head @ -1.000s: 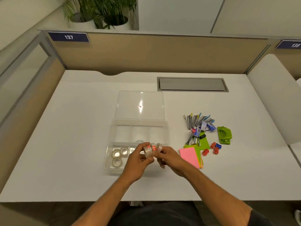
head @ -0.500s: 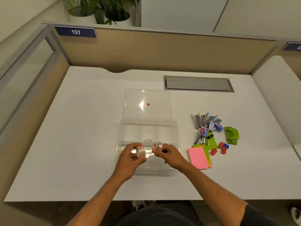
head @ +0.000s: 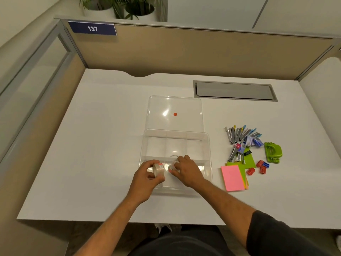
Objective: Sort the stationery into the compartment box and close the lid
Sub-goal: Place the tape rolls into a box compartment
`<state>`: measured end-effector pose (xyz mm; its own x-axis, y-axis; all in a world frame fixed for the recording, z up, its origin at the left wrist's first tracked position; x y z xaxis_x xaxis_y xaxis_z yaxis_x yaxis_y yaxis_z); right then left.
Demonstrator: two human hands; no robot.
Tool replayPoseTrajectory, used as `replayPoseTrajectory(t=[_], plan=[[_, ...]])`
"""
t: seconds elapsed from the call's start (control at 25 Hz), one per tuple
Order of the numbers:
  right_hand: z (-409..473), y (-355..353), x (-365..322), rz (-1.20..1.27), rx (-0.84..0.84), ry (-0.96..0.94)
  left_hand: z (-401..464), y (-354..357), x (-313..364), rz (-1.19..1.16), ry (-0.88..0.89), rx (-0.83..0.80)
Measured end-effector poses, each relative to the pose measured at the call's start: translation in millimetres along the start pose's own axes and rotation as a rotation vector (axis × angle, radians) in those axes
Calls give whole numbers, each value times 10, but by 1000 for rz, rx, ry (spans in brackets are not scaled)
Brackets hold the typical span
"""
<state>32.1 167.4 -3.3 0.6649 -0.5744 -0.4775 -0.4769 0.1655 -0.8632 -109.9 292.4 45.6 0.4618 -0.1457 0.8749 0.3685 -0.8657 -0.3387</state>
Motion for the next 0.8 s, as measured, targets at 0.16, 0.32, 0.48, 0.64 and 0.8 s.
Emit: replayPoseTrajectory(t=[0.16, 0.32, 0.48, 0.64, 0.8], plan=[[37, 100, -16, -109, -22, -20, -4, -40, -28, 9, -15, 7], [74, 126, -91, -175, 10, -17, -19, -77, -47, 15, -28, 20], [102, 112, -138, -183, 19, -12, -18, -94, -45, 23, -31, 25], [70, 21, -108, -154, 24, -41, -15, -93, -38, 19, -23, 26], [64, 47, -127, -223, -39, -57, -9, -92, -16, 25, -12, 29]])
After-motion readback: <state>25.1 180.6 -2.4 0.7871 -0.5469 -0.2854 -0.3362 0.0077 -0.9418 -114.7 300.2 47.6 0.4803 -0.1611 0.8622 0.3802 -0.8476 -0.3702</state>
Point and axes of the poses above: each hand's wrist, its own z-axis towards the middle knuckle, its own y-axis out of the palm, x = y × z, the point moved 5 cm from there along z, towards the middle knuckle, and after that the axes turned 9 degrees about z, right-handed, at the moved point
